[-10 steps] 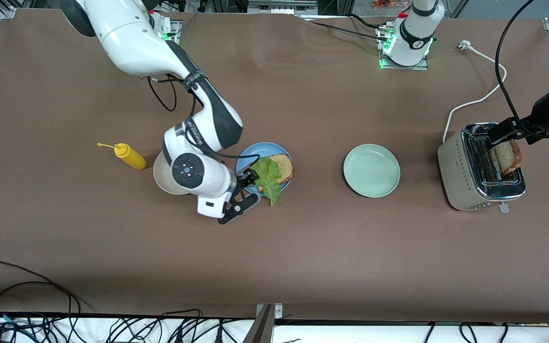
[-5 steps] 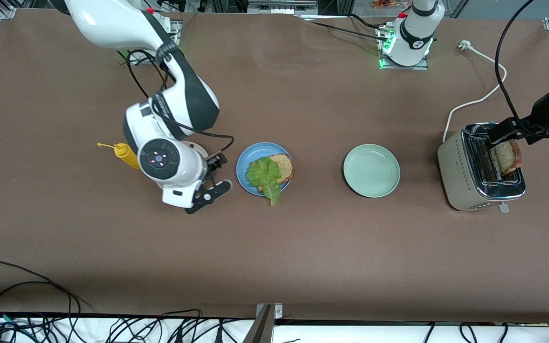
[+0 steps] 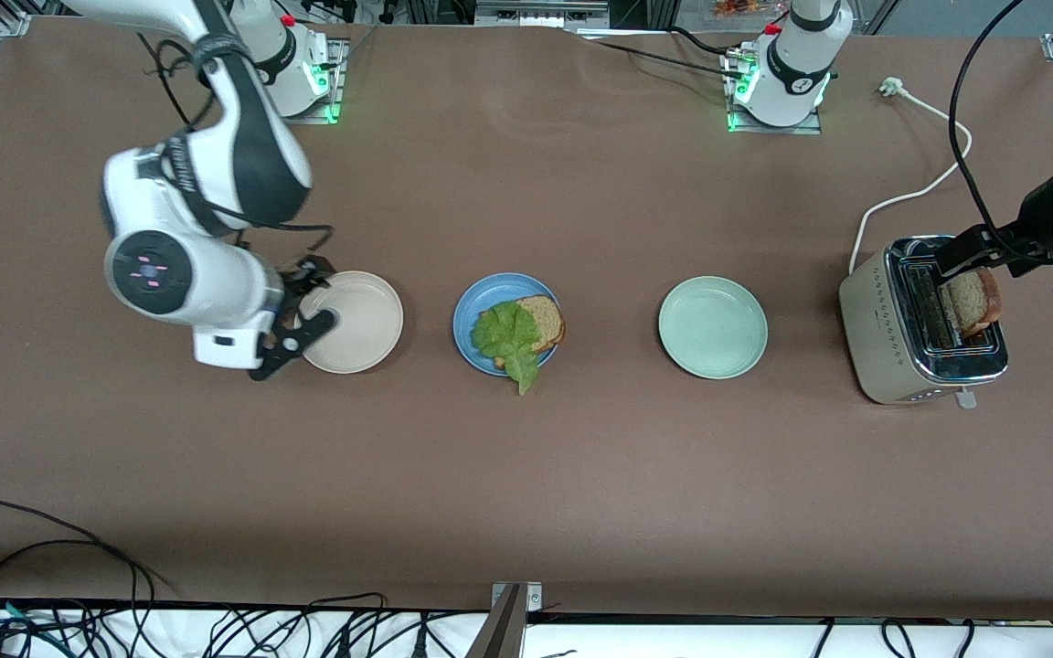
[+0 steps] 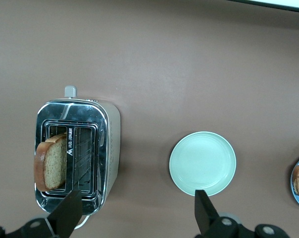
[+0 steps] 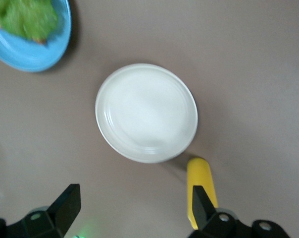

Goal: Make sandwich in blue plate with both arms
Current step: 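Move the right gripper to the yellow mustard bottle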

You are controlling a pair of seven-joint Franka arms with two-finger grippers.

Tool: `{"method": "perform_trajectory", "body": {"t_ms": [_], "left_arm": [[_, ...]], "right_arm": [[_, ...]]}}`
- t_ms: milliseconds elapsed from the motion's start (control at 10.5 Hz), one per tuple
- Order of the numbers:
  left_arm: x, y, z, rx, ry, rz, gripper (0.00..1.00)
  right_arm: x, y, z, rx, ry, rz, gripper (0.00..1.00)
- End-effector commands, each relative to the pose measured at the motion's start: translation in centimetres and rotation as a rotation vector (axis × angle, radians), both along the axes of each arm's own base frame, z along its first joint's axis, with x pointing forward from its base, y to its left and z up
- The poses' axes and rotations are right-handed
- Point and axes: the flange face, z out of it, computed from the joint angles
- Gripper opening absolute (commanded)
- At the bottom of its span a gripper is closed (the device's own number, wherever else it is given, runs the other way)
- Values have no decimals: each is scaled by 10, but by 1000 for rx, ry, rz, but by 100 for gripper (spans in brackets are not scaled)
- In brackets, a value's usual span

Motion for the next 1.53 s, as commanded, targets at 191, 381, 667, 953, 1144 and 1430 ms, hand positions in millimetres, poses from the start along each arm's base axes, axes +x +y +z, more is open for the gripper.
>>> {"method": "perform_trajectory", "body": {"t_ms": [191,381,667,953,1144,1430], "left_arm": [[-7,2,14,13,-29,-21,100],[-9,5,17,15,-32,-15,100],[-15,38,22,19,-35,35,100],[-12,55,9,30,-14,62,100],[-11,58,5,30,-8,70,100],[0,44,-16,15,27,49,100]], "right_arm": [[0,-155,-8,134,18,227,100],[11,-200,-46,192,43,339,100],[25,-261,-98,288,-12,513,100],[21,-290,-171,553,-72,631,100],[14,-297,-199,681,-126,700,100],[0,-294,-227,919,-200,759,100]]}}
